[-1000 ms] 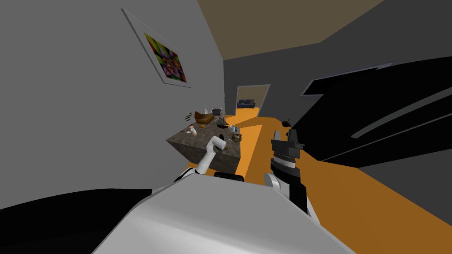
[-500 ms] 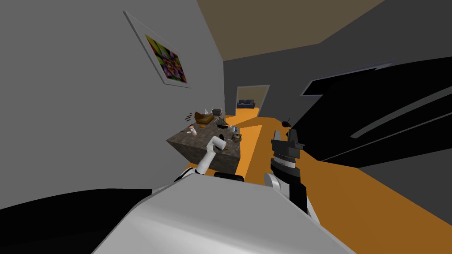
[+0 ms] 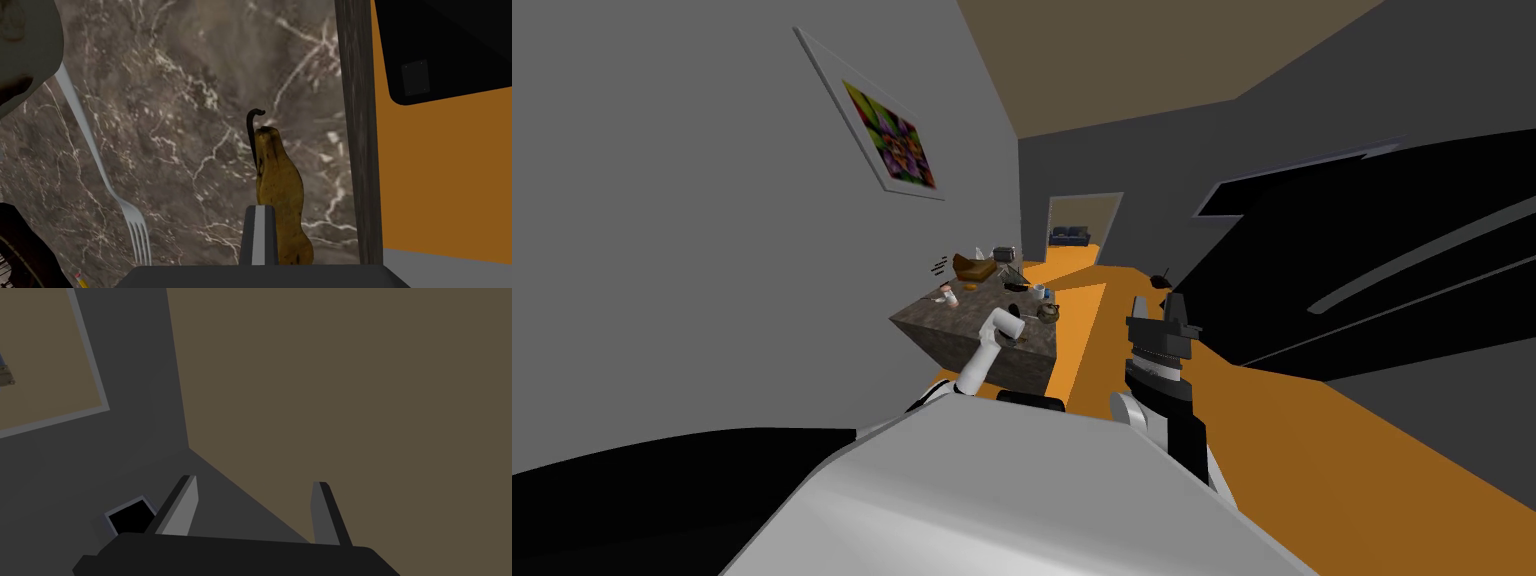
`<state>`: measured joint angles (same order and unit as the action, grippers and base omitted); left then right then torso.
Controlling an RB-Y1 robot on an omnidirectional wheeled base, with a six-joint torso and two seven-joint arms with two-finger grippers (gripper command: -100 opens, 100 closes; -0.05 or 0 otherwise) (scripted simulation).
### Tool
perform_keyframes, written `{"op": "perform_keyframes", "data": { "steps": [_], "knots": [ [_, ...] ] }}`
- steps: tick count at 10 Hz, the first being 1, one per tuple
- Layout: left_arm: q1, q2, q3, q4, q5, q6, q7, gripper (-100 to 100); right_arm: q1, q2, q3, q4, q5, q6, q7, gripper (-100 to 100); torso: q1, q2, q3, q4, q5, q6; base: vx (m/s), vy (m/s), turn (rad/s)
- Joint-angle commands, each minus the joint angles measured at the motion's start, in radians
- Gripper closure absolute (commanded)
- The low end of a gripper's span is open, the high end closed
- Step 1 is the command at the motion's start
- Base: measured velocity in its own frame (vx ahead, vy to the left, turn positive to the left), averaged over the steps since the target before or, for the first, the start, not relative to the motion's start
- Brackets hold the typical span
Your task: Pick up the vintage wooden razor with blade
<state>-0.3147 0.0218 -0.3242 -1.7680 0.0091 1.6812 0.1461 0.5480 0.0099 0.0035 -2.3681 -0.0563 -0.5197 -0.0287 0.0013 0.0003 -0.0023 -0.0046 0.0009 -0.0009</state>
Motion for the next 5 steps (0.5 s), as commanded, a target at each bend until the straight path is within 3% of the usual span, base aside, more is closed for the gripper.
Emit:
{"op": "perform_keyframes", "data": {
  "steps": [1, 2, 3, 4, 5],
  "knots": [
    [-0.002, 0.000, -0.003, -0.023, 0.002, 0.030, 0.003, 100, 0.000, 0.000, 0.000, 0.000, 0.000, 0.000, 0.000, 0, 0.000, 0.000, 0.000, 0.000, 0.000, 0.000, 0.000, 0.000, 0.000],
    [-0.001, 0.000, -0.002, -0.014, 0.001, 0.018, 0.002, 100, 0.000, 0.000, 0.000, 0.000, 0.000, 0.000, 0.000, 0, 0.000, 0.000, 0.000, 0.000, 0.000, 0.000, 0.000, 0.000, 0.000],
    [-0.002, 0.000, -0.002, -0.016, 0.001, 0.022, 0.002, 0, 0.000, 0.000, 0.000, 0.000, 0.000, 0.000, 0.000, 0, 0.000, 0.000, 0.000, 0.000, 0.000, 0.000, 0.000, 0.000, 0.000],
    [-0.006, 0.029, -0.004, -0.023, -0.003, 0.026, 0.000, -100, 0.000, 0.000, 0.000, 0.000, 0.000, 0.000, 0.000, 0, 0.000, 0.000, 0.000, 0.000, 0.000, 0.000, -0.044, 0.004, -0.037],
    [-0.007, 0.049, -0.005, -0.027, -0.008, 0.029, -0.001, -100, 0.000, 0.000, 0.000, 0.000, 0.000, 0.000, 0.000, 0, 0.001, 0.002, 0.001, 0.000, 0.000, 0.000, -0.097, 0.010, -0.068]
  ]
}}
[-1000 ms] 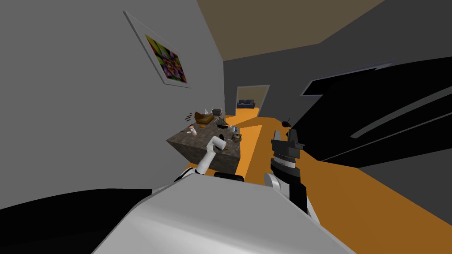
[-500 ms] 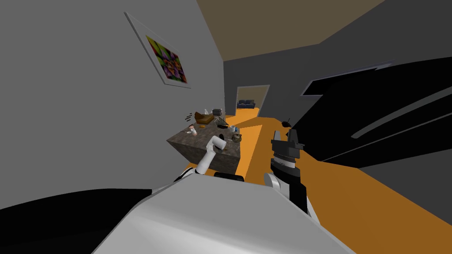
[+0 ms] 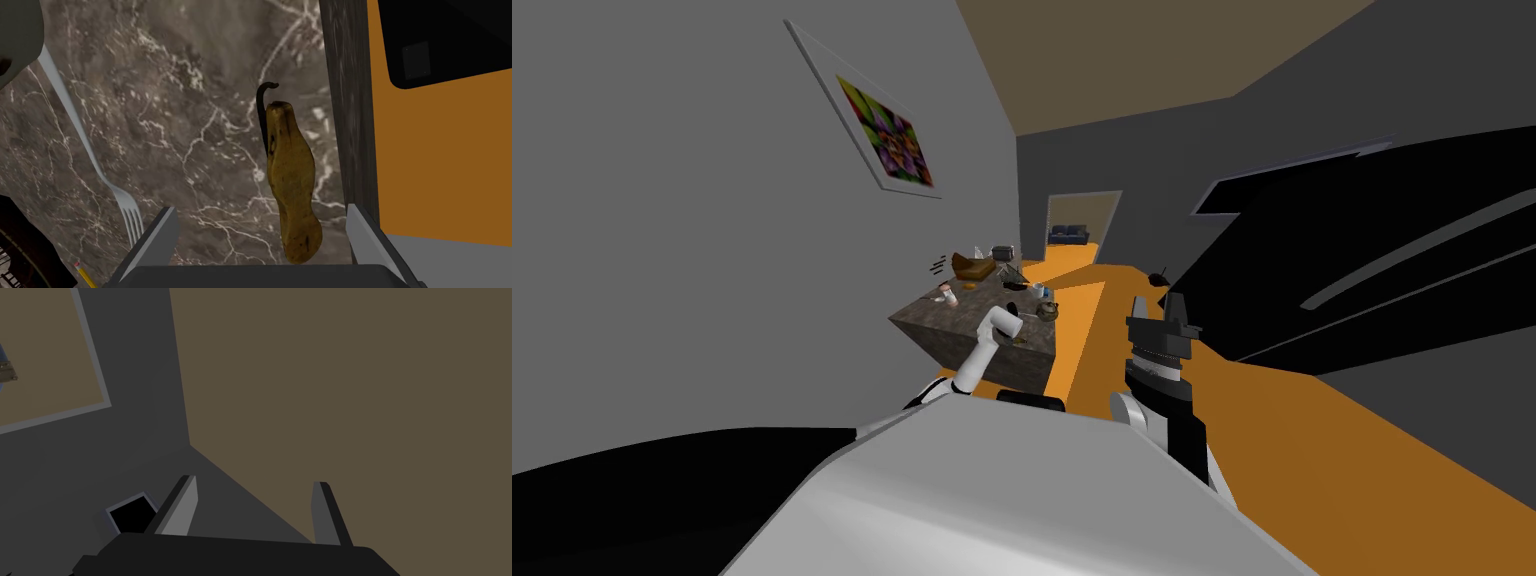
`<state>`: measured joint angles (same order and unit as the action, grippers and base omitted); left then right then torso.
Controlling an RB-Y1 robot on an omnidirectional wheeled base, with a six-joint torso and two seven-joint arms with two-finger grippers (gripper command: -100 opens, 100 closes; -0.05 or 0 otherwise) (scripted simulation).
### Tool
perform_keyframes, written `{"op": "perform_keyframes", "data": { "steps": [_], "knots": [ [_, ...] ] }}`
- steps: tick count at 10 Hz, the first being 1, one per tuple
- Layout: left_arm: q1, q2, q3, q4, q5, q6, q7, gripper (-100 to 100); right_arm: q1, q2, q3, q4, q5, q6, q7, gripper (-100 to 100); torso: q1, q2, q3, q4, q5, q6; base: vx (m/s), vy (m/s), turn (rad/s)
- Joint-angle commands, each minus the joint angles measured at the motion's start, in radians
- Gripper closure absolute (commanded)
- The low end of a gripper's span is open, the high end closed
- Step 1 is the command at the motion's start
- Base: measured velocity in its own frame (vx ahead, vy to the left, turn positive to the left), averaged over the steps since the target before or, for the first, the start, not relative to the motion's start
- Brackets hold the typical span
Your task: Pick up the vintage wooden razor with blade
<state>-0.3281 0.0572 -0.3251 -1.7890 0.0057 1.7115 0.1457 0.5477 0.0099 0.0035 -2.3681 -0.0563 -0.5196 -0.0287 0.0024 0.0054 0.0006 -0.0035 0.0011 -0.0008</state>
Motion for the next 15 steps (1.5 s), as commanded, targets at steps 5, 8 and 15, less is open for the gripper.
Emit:
{"op": "perform_keyframes", "data": {
  "steps": [5, 8, 15],
  "knots": [
    [0.010, 0.106, -0.023, -0.040, -0.061, 0.040, -0.027, -100, 0.000, 0.000, 0.000, 0.000, 0.000, 0.000, 0.000, 0, 0.003, 0.004, 0.002, 0.001, 0.001, 0.000, -0.130, 0.046, -0.180],
    [0.006, 0.122, -0.040, -0.053, -0.088, 0.072, -0.054, -100, 0.000, 0.000, 0.000, 0.000, 0.000, 0.000, 0.000, 0, 0.006, 0.007, 0.004, 0.002, 0.001, 0.000, -0.159, 0.106, -0.112],
    [0.006, -0.010, -0.042, -0.003, 0.019, -0.008, -0.054, -100, 0.001, 0.000, 0.000, 0.000, 0.000, 0.000, 0.000, 0, -0.001, -0.018, -0.010, -0.004, 0.000, 0.000, 0.152, 0.027, 0.146]
  ]
}}
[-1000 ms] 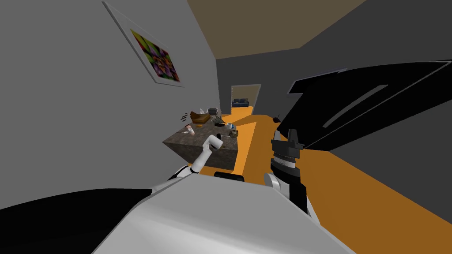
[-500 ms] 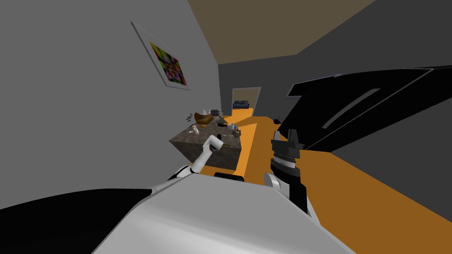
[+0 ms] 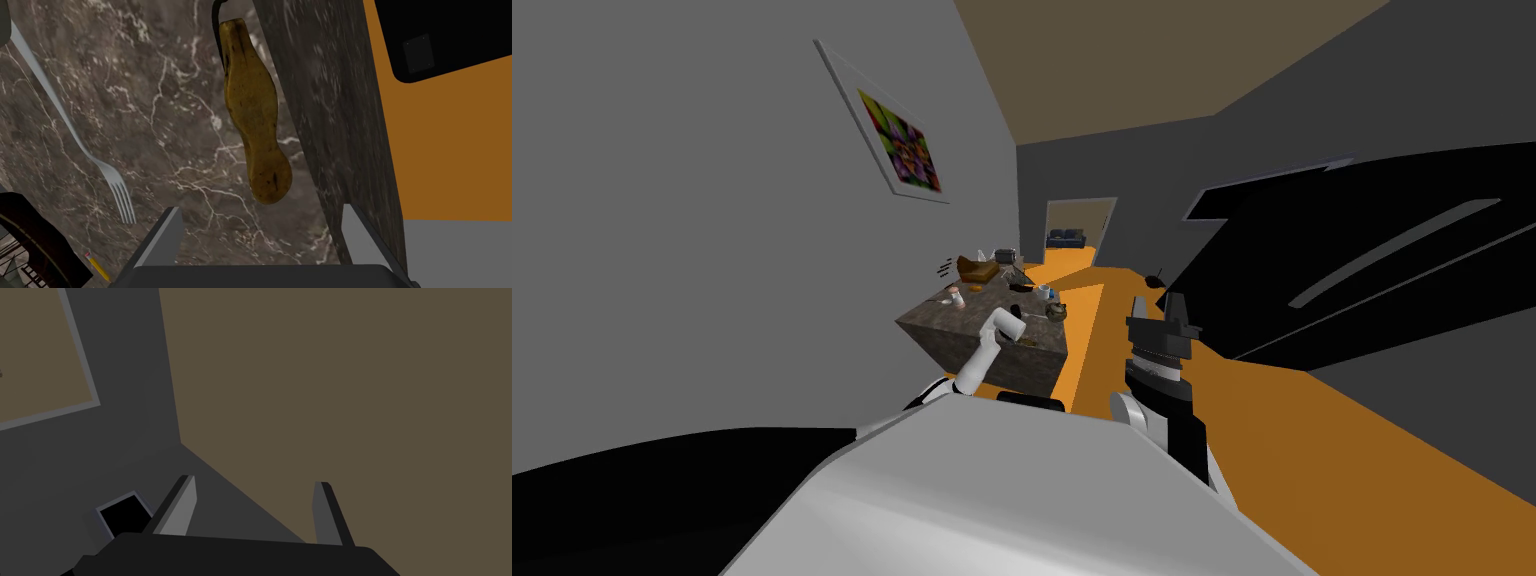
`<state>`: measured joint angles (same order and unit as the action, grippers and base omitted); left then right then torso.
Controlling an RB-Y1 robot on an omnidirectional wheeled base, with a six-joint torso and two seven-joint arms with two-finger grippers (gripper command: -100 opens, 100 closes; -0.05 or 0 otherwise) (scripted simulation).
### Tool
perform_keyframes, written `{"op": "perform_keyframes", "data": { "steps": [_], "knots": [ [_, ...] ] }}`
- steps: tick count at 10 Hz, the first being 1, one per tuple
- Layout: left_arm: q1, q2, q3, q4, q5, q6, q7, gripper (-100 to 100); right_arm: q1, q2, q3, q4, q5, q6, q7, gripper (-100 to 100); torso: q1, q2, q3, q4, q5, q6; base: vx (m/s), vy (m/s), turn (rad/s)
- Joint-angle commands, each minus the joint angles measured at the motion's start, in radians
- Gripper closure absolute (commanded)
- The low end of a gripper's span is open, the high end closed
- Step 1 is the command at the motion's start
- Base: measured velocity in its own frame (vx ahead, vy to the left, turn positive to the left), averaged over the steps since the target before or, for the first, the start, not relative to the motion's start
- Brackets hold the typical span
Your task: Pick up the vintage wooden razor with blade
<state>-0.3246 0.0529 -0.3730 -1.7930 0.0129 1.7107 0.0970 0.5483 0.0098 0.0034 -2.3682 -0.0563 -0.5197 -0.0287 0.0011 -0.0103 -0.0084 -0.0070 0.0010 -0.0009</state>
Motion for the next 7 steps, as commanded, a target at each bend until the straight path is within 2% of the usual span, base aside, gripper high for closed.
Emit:
{"op": "perform_keyframes", "data": {
  "steps": [1, 2, 3, 6, 7],
  "knots": [
    [0.000, 0.000, 0.000, 0.000, 0.000, 0.000, 0.000, -100, 0.000, 0.000, 0.000, 0.000, 0.000, 0.000, 0.000, 0, 0.000, 0.000, 0.000, 0.000, 0.000, 0.000, 0.048, -0.009, 0.004],
    [-0.001, -0.003, -0.001, 0.001, 0.000, -0.002, 0.001, 0, 0.000, 0.000, 0.000, 0.000, 0.000, 0.000, 0.000, 0, 0.001, 0.005, 0.003, 0.001, 0.000, 0.000, 0.011, -0.003, 0.000],
    [0.002, -0.001, 0.003, 0.029, -0.004, -0.035, -0.002, -100, 0.000, 0.000, 0.000, 0.000, 0.000, 0.000, 0.000, 0, 0.002, 0.008, 0.005, 0.002, 0.000, 0.000, 0.003, -0.008, -0.019],
    [0.005, 0.000, 0.007, 0.064, -0.008, -0.078, -0.007, -100, 0.000, 0.000, 0.000, 0.000, 0.000, 0.000, 0.000, 0, 0.001, 0.010, 0.006, 0.002, 0.000, 0.000, -0.004, -0.012, -0.012],
    [0.003, -0.003, 0.004, 0.058, -0.009, -0.066, -0.004, -100, 0.000, 0.000, 0.000, 0.000, 0.000, 0.000, 0.000, 0, 0.001, 0.011, 0.006, 0.002, 0.000, 0.000, 0.000, 0.000, 0.000]
  ]
}}
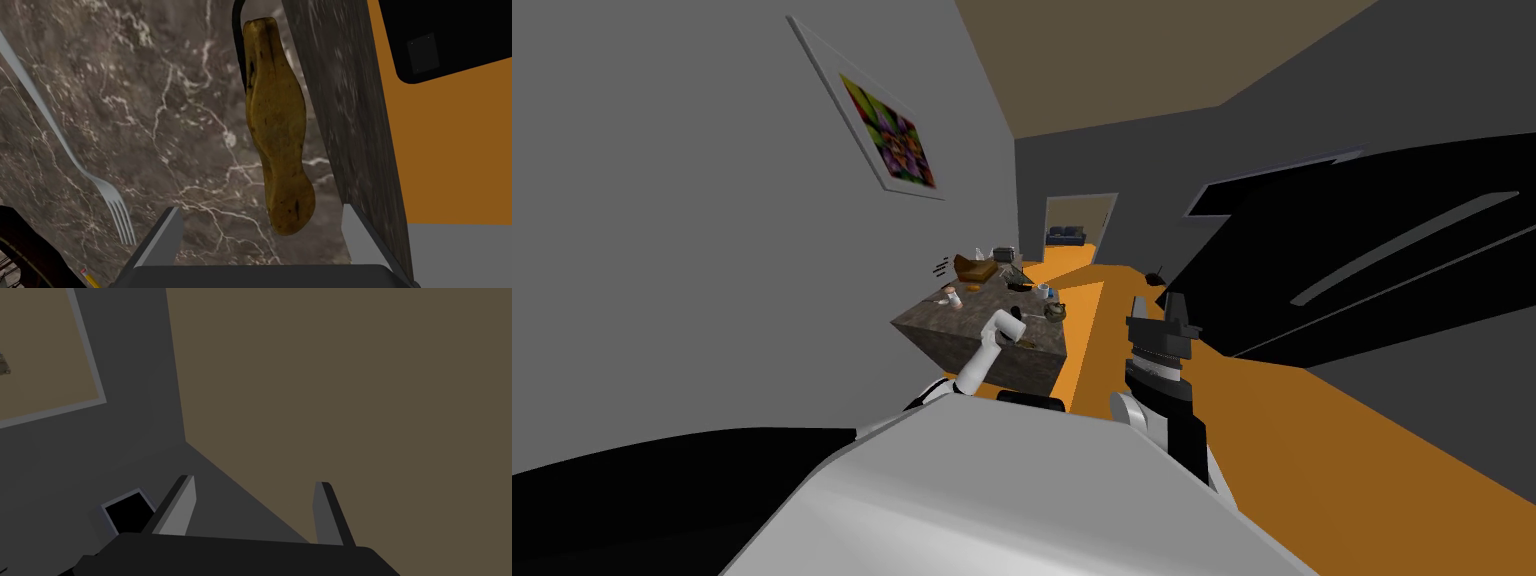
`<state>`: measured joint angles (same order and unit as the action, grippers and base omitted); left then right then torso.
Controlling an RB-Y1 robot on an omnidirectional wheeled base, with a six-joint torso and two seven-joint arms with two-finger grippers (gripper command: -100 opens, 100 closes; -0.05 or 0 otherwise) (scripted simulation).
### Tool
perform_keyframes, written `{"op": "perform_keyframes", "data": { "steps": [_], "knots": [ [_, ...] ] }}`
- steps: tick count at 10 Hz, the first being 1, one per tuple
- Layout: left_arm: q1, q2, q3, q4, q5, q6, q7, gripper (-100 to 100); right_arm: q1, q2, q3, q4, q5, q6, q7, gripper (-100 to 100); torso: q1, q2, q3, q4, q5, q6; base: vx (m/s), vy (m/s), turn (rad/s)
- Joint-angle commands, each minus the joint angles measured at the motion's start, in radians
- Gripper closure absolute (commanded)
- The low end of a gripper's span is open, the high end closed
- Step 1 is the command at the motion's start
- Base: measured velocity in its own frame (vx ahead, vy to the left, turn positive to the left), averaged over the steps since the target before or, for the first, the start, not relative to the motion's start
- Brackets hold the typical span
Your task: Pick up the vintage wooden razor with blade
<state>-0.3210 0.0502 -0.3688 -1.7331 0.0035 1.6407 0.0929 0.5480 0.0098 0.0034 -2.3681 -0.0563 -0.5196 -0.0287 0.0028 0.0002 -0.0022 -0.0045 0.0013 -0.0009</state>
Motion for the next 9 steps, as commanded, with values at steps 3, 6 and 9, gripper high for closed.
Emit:
{"op": "perform_keyframes", "data": {
  "steps": [3, 6, 9],
  "knots": [
    [0.000, 0.000, 0.000, 0.000, 0.000, 0.001, 0.001, 100, 0.000, 0.000, 0.000, 0.000, 0.000, 0.000, 0.000, 0, 0.000, -0.001, -0.001, 0.000, 0.000, 0.001, 0.000, 0.000, 0.000],
    [0.000, 0.000, 0.001, 0.000, 0.000, 0.001, 0.001, 0, 0.000, 0.000, 0.000, 0.000, 0.000, 0.000, 0.000, 0, 0.000, 0.000, 0.000, 0.000, 0.000, 0.000, 0.000, 0.000, 0.000],
    [-0.004, 0.000, -0.005, -0.059, 0.010, 0.068, 0.005, 100, 0.000, 0.000, 0.000, 0.000, 0.000, 0.000, 0.000, 0, 0.002, 0.000, 0.000, 0.000, 0.000, 0.000, 0.005, 0.014, 0.016]
  ]
}}
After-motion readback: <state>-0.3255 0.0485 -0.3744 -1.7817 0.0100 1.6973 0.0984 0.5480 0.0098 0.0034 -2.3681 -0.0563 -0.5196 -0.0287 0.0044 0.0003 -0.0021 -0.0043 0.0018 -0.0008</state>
